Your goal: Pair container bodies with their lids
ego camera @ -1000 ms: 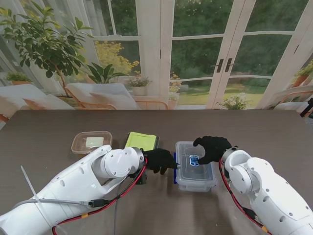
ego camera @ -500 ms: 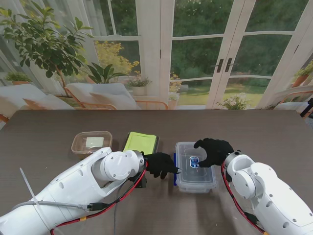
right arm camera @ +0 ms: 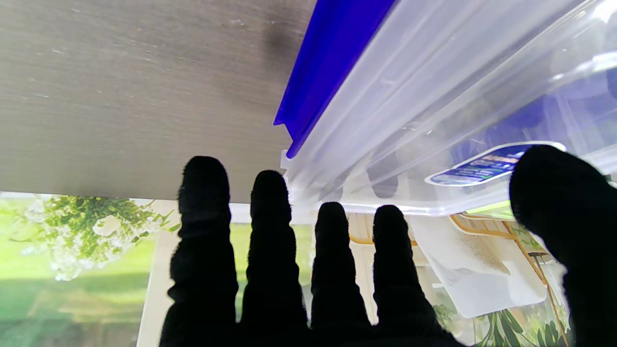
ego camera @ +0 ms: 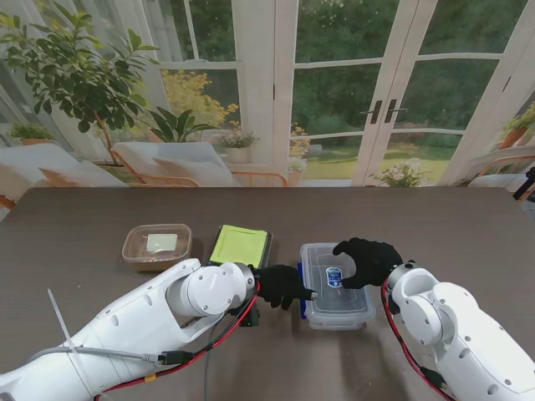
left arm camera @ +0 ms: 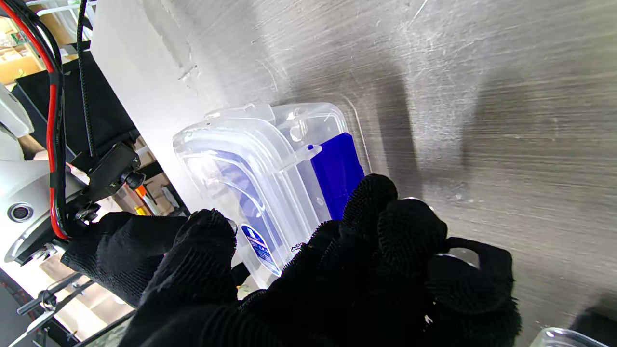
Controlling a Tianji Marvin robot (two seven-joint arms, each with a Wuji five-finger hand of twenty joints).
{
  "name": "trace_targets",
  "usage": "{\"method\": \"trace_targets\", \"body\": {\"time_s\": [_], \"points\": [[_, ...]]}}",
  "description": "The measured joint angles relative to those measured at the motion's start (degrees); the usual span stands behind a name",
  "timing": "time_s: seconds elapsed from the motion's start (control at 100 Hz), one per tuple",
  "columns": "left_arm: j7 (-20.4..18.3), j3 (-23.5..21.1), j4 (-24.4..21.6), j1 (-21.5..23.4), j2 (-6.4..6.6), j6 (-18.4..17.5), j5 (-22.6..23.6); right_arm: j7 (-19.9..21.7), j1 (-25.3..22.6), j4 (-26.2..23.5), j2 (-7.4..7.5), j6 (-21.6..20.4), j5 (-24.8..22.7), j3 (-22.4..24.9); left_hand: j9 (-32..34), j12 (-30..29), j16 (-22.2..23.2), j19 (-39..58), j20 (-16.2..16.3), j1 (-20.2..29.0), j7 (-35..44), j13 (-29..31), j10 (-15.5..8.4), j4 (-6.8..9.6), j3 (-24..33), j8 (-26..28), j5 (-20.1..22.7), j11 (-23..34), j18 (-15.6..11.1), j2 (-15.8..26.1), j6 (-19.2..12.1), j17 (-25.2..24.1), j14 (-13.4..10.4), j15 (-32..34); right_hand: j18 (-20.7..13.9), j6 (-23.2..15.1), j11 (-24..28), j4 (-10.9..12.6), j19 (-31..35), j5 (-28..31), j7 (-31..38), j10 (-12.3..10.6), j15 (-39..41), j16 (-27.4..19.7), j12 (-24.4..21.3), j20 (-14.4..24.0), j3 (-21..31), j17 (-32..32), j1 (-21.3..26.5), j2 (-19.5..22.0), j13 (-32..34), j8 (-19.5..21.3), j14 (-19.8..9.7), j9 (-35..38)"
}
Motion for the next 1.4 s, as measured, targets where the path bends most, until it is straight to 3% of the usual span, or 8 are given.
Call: {"method": "trace_targets", "body": {"time_s": [0.14,0.21,0.35,0.49,0.56,0.78,0.89,1.4], "points": [[2.6,-2.0,-0.9,2.7,-0.49,0.7,1.7,-0.1,0.0,0.2,0.00,-0.5,0.1,0.2,-0.3,0.0,0.0,-0.2,0.0,0.0,0.0,-0.5,-0.1,0.00,0.0,0.0,0.1,0.0,0.0,0.0,-1.8,-0.1,0.1,-0.1,0.0,0.0,0.0,0.0,0.0,0.0,0.0,0.0,0.3,0.0,0.0,0.0,0.0,0.0,0.0,-0.6,0.2,0.0,-0.3,0.0],[4.6,-4.1,-2.7,5.5,-0.59,2.6,4.2,-0.4,0.0,0.4,0.01,-0.8,0.2,0.2,-0.3,0.0,0.0,-0.2,0.0,0.0,-0.7,-0.6,-0.2,0.00,0.0,-0.6,-0.5,0.0,0.0,0.0,-4.2,-0.1,0.1,-0.1,0.0,0.0,0.0,0.0,0.0,0.0,0.0,0.0,0.3,0.0,0.0,0.0,0.0,0.0,0.0,-0.6,0.2,0.0,-0.3,0.0],[8.3,-6.0,-4.4,9.5,-0.69,5.4,4.7,-0.8,0.0,0.6,0.04,-1.0,0.2,0.1,-0.3,-2.9,-1.3,-1.0,-0.1,0.0,0.4,-0.7,-0.2,0.00,0.1,0.5,0.3,-3.2,0.0,0.0,-4.9,-0.1,0.4,-2.6,0.0,0.0,0.0,0.0,0.0,0.0,0.1,0.0,0.3,0.0,0.0,0.0,0.0,0.0,0.0,-0.6,0.2,0.0,-0.4,0.0],[12.8,-7.1,-4.2,11.8,-1.16,5.1,8.0,-1.2,0.1,0.7,0.05,-1.1,0.5,-0.2,-0.3,-6.0,-3.7,-3.8,-2.6,-0.1,1.3,-1.3,-0.2,0.00,2.2,1.1,0.3,-5.7,0.2,0.0,-5.6,-1.8,1.3,-8.0,0.0,0.0,0.0,0.0,0.0,0.0,0.1,0.6,0.3,0.0,0.0,0.0,0.0,0.0,0.0,-0.6,0.8,-0.3,-0.4,-0.1],[15.0,-7.5,-3.8,12.2,-1.60,5.1,8.7,-1.2,0.1,0.7,0.05,-1.1,0.5,-0.3,-0.3,-6.1,-4.2,-3.8,-4.4,-1.9,1.3,-1.3,-0.2,0.00,6.9,1.1,0.3,-5.7,0.3,-1.2,-5.8,-2.0,1.4,-8.5,0.0,0.0,0.0,0.0,0.0,0.0,0.1,0.7,0.3,0.0,0.0,0.0,0.0,0.0,0.0,-0.6,0.8,-0.3,-0.3,-0.1],[18.4,-7.7,-0.5,10.8,-3.41,5.3,7.9,-1.0,0.0,0.6,0.04,-1.2,0.7,-0.1,0.7,-5.8,-4.9,-3.7,-4.6,-2.8,-0.5,-0.5,-0.3,0.00,9.1,0.6,-1.1,-4.5,0.7,-1.2,-7.2,0.9,1.5,-8.4,0.0,0.0,0.0,0.0,0.0,0.0,0.2,0.7,0.3,0.0,-0.1,0.0,0.0,0.1,0.0,-0.6,0.8,-0.4,-0.3,-0.1],[18.7,-6.7,2.2,8.8,-4.31,5.4,3.6,-0.9,-0.2,0.5,0.04,-1.2,0.7,0.1,1.4,-4.4,-4.9,-1.6,-5.2,-2.8,-2.2,2.2,-0.3,0.00,9.8,-0.5,-2.2,-2.9,1.5,-1.2,-8.4,3.6,1.6,-6.5,0.0,0.0,-0.6,0.0,0.0,0.0,0.2,0.7,0.3,0.0,-0.2,0.0,0.0,0.1,0.0,-0.6,0.8,-0.4,-0.3,-0.1],[19.6,-3.9,10.5,3.8,-7.95,4.9,-1.0,-0.8,-0.6,0.3,-0.01,-1.4,1.1,0.6,4.0,-0.8,-4.3,2.8,-6.6,-3.9,-4.1,6.8,-0.3,0.00,10.4,-1.5,-7.8,1.4,3.1,-1.8,-11.8,10.2,1.6,-1.9,0.0,0.0,-1.4,0.0,0.0,0.0,0.2,0.7,0.7,0.0,-0.7,0.0,0.0,0.1,0.0,-0.6,0.8,-0.4,-0.4,-0.1]]}}
